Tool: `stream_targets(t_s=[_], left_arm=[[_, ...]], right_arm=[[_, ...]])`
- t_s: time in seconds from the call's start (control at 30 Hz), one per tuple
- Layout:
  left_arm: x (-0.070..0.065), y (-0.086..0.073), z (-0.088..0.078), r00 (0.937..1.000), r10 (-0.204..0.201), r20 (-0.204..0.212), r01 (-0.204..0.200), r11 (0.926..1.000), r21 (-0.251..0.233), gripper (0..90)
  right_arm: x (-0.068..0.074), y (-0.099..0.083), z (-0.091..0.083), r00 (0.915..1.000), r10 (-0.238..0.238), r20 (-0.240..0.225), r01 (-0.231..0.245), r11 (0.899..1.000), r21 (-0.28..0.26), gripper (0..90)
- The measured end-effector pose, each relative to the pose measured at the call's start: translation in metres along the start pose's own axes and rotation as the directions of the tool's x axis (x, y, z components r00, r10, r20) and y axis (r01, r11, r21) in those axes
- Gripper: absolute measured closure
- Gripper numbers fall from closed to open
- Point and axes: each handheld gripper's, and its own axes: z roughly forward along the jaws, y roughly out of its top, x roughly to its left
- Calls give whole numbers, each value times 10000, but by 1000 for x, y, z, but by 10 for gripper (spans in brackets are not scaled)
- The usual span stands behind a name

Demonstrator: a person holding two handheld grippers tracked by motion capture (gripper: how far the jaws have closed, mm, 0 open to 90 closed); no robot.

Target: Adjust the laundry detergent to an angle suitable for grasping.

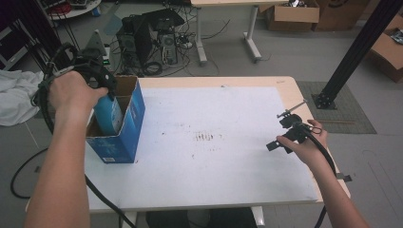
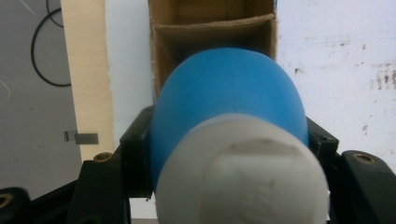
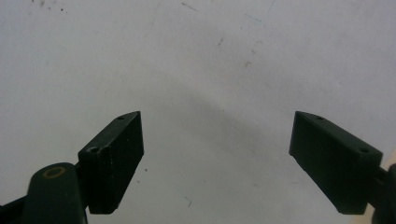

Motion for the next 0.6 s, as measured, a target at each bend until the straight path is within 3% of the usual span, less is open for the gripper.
stream_targets(t_s=[0.6], left_arm=[[1, -1, 48, 9997, 97, 210, -109, 9983, 571, 382]], right_arm=[[0, -1, 4, 10000, -44, 42, 43, 10000, 84, 179]])
